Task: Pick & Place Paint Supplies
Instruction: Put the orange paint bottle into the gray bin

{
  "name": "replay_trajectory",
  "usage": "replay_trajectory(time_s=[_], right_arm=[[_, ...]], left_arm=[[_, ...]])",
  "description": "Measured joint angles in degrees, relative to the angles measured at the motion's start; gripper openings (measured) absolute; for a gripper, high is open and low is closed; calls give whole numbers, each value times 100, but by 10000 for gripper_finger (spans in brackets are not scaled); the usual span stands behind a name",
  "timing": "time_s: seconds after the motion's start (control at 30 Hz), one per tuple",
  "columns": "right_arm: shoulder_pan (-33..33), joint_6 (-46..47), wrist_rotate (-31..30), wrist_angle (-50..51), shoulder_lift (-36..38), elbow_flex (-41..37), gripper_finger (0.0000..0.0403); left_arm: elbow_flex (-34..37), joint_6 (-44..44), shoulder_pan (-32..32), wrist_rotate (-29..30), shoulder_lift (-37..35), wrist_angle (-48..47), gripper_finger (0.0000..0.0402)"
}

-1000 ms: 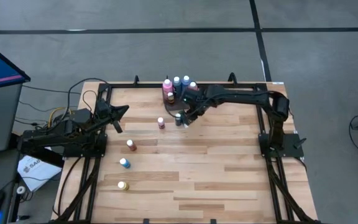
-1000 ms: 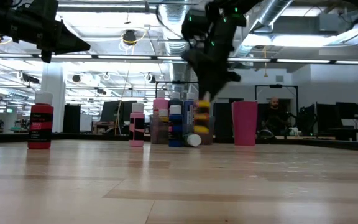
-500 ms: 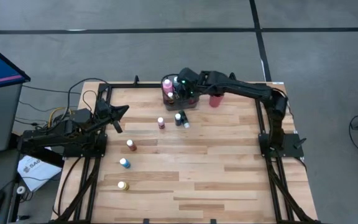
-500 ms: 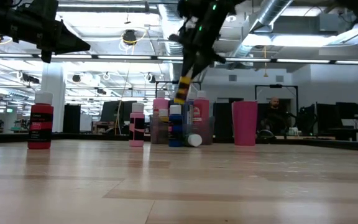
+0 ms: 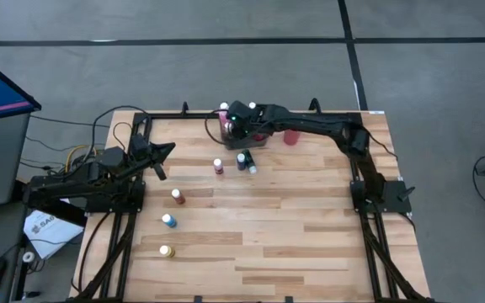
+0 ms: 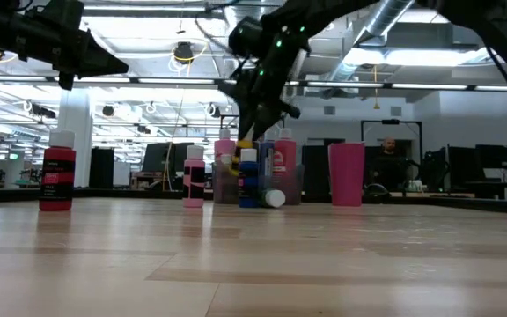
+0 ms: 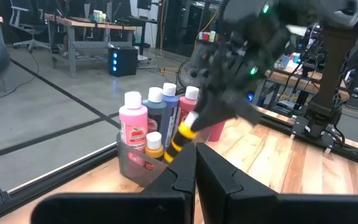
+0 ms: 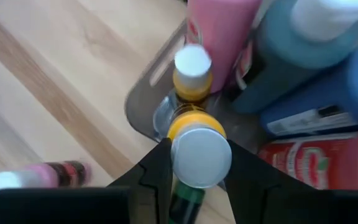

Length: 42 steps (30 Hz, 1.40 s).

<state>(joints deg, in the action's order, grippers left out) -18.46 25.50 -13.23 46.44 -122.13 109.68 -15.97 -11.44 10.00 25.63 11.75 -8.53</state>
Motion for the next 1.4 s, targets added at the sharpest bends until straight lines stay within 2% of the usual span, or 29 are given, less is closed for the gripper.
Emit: replay_trajectory(time_s=[0.13,0.57,0.8,1.17,1.4], right_arm=[[25,-2,135,98,-201,105,108],[33,-15,135,138,-213,115,108],[99,66,339,-2,-614,129,108],[72,-23,478,45,-627,126,118],[76,-66,491,-205,-642,115,157]], left_arm=[[0,0,0,0,0,-1,2],[0,52,0,2,0,-1,2],[0,61,-2,2,0,-1,2],[-1,61,-1,4,104,1,2],[0,61,0,4,105,3,2]])
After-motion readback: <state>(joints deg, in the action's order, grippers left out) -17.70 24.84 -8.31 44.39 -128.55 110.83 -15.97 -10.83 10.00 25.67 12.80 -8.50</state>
